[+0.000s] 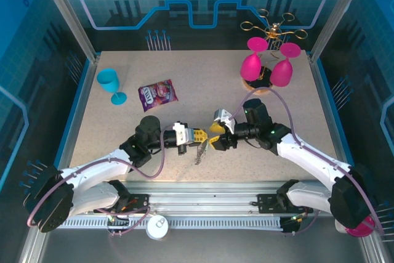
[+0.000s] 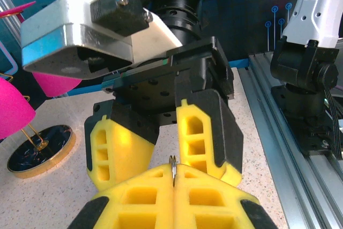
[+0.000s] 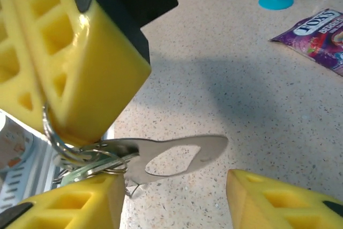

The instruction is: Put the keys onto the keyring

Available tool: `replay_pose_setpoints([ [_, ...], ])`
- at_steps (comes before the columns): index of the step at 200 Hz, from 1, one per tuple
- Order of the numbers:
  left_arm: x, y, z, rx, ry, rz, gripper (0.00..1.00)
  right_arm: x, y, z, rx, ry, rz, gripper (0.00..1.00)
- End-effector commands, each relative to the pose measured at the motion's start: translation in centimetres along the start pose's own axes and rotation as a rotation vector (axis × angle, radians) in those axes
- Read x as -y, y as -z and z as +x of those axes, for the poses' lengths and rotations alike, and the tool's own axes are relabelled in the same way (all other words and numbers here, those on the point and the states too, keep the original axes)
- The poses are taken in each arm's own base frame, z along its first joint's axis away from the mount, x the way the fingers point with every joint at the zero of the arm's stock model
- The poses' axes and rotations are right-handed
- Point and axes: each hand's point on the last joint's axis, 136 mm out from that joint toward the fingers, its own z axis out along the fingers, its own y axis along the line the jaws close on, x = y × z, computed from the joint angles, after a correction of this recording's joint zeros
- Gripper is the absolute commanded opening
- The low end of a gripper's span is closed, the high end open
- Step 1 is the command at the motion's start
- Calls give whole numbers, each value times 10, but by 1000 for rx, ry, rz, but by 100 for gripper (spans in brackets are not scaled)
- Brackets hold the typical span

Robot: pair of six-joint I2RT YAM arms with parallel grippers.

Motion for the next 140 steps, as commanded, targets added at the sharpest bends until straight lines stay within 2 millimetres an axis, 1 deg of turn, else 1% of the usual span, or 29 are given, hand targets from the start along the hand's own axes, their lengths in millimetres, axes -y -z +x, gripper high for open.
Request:
replay_pose_setpoints([
  [1,-3,-1,-12,45,-19,-10,0,4,14,-13,76,77,64,59],
  [24,-5,0,-8,40,27,-19,0,9,22,0,63,146,143,60],
  [44,-7,2,-7,37,64,-20,0,4,22,8,59,170,140,60],
  [72,-6,3,-7,36,89,-9,0,-6,18,4,93,156,89,60],
  [97,-6,3,-7,38,93,-4,0,-4,12,-1,135,137,93,58],
  [129,-5,3,-8,42,94,2,0,2,2,-4,144,138,107,54],
  [140,-5,3,-8,41,95,1,0,0,-2,-4,145,131,86,54],
])
